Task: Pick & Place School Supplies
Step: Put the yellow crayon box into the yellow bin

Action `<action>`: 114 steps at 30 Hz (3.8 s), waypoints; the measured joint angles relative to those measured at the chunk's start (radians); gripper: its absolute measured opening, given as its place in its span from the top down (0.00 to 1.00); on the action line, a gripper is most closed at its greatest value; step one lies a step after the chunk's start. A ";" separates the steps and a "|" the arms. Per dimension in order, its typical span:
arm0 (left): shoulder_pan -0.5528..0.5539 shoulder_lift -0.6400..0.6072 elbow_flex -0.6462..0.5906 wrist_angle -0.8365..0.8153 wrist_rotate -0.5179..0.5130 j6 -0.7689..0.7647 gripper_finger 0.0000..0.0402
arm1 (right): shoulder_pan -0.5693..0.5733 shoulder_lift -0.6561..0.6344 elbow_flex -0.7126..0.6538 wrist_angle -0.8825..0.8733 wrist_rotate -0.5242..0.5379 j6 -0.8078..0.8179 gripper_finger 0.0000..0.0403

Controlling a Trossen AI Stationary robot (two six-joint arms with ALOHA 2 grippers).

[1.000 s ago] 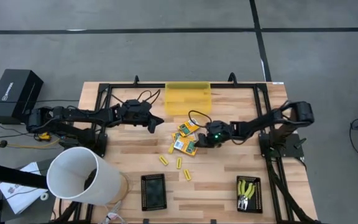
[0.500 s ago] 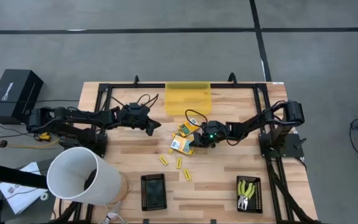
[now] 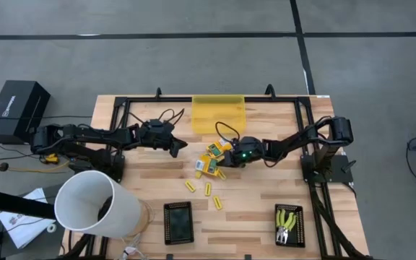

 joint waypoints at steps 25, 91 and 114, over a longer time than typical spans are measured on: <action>0.075 0.000 0.000 0.085 -0.012 0.004 0.82 | -0.428 -0.302 0.059 -0.188 -0.052 -0.294 1.00; -0.180 0.069 0.164 -0.186 -0.121 0.702 0.81 | -0.391 -0.401 0.080 -0.428 -0.269 -0.333 0.55; -0.254 0.515 0.438 -0.130 -0.280 1.164 0.66 | -0.286 -0.401 0.080 -0.327 -0.198 -0.265 0.59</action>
